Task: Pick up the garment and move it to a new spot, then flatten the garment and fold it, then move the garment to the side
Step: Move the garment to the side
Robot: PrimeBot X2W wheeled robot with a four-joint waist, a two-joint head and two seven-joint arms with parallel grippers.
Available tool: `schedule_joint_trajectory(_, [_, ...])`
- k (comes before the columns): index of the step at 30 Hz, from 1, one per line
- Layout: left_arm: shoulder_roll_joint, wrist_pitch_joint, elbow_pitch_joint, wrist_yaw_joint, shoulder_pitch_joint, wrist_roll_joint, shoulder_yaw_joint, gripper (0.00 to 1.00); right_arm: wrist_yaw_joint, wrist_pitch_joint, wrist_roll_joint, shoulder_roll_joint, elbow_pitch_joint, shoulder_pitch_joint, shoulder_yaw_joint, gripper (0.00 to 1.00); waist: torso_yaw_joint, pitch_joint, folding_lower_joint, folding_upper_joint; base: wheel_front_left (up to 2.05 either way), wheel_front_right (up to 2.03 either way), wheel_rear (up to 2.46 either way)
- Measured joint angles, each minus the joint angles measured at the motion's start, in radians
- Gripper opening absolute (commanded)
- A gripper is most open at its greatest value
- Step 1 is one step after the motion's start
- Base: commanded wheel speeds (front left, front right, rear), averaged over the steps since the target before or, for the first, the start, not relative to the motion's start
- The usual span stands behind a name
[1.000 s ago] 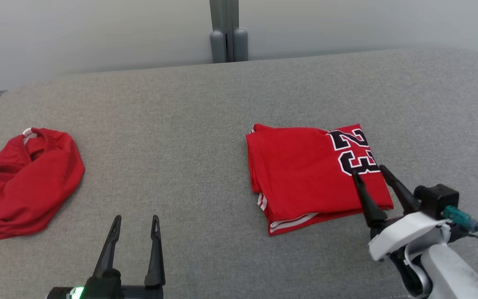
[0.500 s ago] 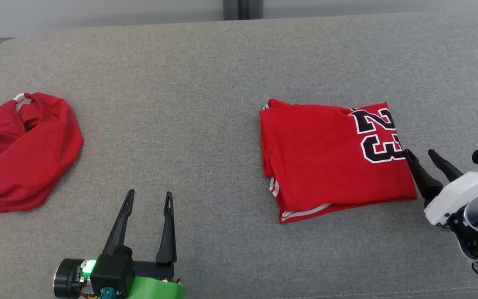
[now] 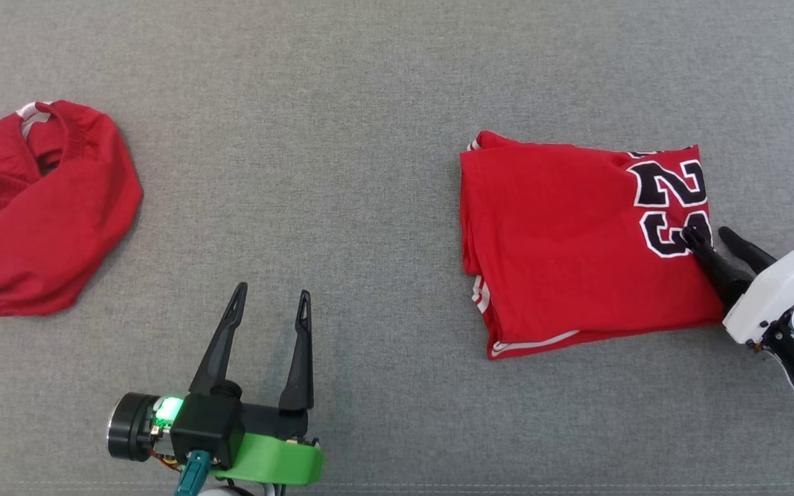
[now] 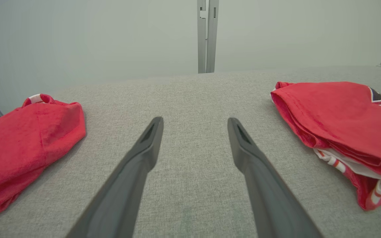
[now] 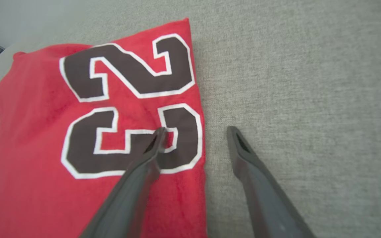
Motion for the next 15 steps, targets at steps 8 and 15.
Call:
schedule_joint_trajectory(8, [0.000,0.000,-0.038,-0.002,-0.026,-0.007,-0.016,1.00,0.001,-0.043,0.023,-0.049,-0.028,-0.053,0.072,0.00,0.001,0.027,0.0000,0.0000,0.00,0.00,0.00])
schedule_joint_trajectory(15, [0.000,0.000,-0.114,-0.015,-0.097,0.029,-0.031,1.00,0.001,-0.123,-0.018,-0.109,0.031,-0.223,0.043,0.00,-0.019,0.102,0.0000,0.0000,0.00,0.00,0.00])
